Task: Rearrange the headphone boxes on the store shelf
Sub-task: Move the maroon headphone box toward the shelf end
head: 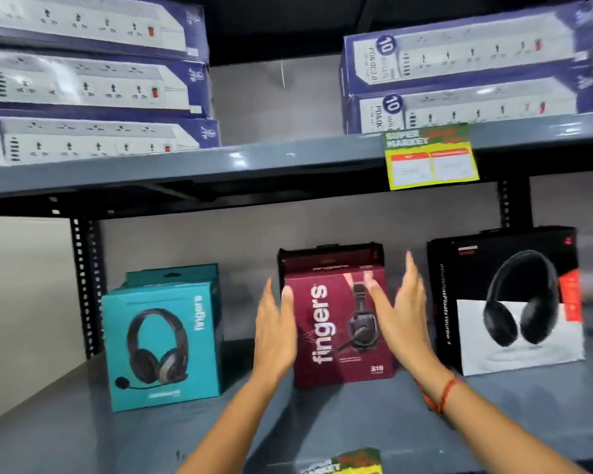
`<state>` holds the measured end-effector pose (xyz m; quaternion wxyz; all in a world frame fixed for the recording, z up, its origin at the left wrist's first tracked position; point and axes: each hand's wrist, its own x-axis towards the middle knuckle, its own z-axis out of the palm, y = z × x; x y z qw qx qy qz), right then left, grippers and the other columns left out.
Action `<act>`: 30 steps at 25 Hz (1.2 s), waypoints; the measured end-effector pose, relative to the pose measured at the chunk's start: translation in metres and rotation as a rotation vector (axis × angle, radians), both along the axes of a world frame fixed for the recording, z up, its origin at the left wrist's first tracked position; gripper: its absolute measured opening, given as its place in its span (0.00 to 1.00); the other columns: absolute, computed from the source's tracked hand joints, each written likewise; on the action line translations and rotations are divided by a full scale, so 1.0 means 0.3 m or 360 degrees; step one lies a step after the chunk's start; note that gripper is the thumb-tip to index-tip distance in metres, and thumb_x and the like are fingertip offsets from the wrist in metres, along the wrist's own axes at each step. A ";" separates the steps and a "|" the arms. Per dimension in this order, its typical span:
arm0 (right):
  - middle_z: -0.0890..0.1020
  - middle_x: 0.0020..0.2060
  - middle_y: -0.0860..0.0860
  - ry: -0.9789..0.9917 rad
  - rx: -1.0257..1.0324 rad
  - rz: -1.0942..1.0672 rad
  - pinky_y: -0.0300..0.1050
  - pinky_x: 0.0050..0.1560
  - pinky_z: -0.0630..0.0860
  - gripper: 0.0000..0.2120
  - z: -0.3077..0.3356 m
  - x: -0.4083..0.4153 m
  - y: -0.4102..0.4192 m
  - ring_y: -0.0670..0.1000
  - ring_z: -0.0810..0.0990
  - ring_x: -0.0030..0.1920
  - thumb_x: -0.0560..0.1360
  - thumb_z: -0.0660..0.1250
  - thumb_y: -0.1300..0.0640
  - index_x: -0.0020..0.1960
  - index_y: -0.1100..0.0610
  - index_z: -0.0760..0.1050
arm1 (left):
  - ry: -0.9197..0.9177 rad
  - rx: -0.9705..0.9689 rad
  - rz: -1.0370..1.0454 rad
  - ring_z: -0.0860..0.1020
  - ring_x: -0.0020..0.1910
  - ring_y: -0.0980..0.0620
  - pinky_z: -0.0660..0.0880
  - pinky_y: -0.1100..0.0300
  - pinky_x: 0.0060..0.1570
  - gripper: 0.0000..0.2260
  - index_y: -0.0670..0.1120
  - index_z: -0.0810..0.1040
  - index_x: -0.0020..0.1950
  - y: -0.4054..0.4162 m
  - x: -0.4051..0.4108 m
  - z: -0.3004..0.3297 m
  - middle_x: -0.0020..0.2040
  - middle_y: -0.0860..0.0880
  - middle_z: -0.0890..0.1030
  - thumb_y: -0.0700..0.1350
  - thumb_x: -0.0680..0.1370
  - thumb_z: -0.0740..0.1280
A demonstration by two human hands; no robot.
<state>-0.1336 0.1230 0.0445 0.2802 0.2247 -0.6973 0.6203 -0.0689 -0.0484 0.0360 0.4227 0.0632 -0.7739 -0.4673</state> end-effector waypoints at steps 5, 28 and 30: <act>0.64 0.79 0.51 -0.0610 0.0283 0.0563 0.51 0.76 0.62 0.37 -0.118 -0.112 0.094 0.53 0.66 0.77 0.77 0.60 0.37 0.81 0.49 0.53 | -0.0222 0.0735 -0.0357 0.74 0.69 0.52 0.63 0.48 0.73 0.36 0.58 0.64 0.78 0.014 -0.083 -0.141 0.73 0.53 0.73 0.74 0.75 0.52; 0.75 0.64 0.45 -0.0219 0.0608 0.0934 0.41 0.59 0.64 0.25 -0.082 0.330 -0.333 0.43 0.70 0.59 0.80 0.60 0.42 0.75 0.49 0.63 | -0.0069 0.0388 0.0789 0.77 0.60 0.44 0.69 0.43 0.66 0.35 0.62 0.72 0.70 -0.217 0.551 -0.084 0.60 0.49 0.83 0.74 0.72 0.42; 0.73 0.69 0.47 -0.0204 0.0589 0.0925 0.41 0.60 0.64 0.28 -0.099 0.332 -0.374 0.45 0.70 0.63 0.80 0.61 0.41 0.77 0.49 0.61 | -0.0065 0.0397 0.0726 0.77 0.58 0.46 0.70 0.42 0.67 0.32 0.61 0.72 0.70 -0.261 0.559 -0.104 0.60 0.51 0.82 0.72 0.75 0.44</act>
